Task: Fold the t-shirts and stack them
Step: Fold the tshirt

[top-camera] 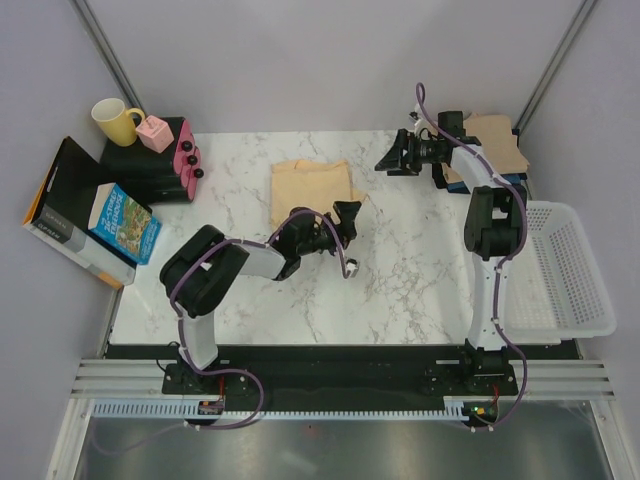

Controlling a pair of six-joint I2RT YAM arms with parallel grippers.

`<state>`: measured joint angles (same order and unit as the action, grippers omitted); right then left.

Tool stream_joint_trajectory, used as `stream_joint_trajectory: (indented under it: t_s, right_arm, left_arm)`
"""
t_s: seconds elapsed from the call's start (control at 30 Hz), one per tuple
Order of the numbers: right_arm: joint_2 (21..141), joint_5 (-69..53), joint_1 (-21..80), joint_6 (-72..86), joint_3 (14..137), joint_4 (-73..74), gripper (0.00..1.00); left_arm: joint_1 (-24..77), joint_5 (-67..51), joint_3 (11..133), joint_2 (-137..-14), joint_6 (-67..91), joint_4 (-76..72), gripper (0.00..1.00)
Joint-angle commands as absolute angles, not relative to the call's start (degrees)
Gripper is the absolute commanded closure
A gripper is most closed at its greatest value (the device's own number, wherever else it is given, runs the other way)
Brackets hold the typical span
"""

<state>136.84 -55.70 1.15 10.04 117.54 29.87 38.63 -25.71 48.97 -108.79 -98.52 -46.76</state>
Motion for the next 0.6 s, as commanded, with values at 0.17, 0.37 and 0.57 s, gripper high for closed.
stream_joint_trajectory:
  t_s: [0.17, 0.37, 0.57]
  right_arm:
    - [138.4, -58.6, 1.8, 14.8, 121.4, 23.7, 0.15]
    - [139.3, -59.0, 2.0, 16.4, 121.2, 22.0, 0.15]
    - [138.8, -59.5, 2.0, 17.4, 119.2, 20.1, 0.16]
  left_arm:
    - [39.3, -25.4, 50.5, -103.8, -95.8, -24.5, 0.14]
    - [39.9, -23.9, 50.5, -104.7, -94.7, -22.1, 0.16]
    - [40.3, -20.8, 53.9, -108.3, -93.0, -22.7, 0.16]
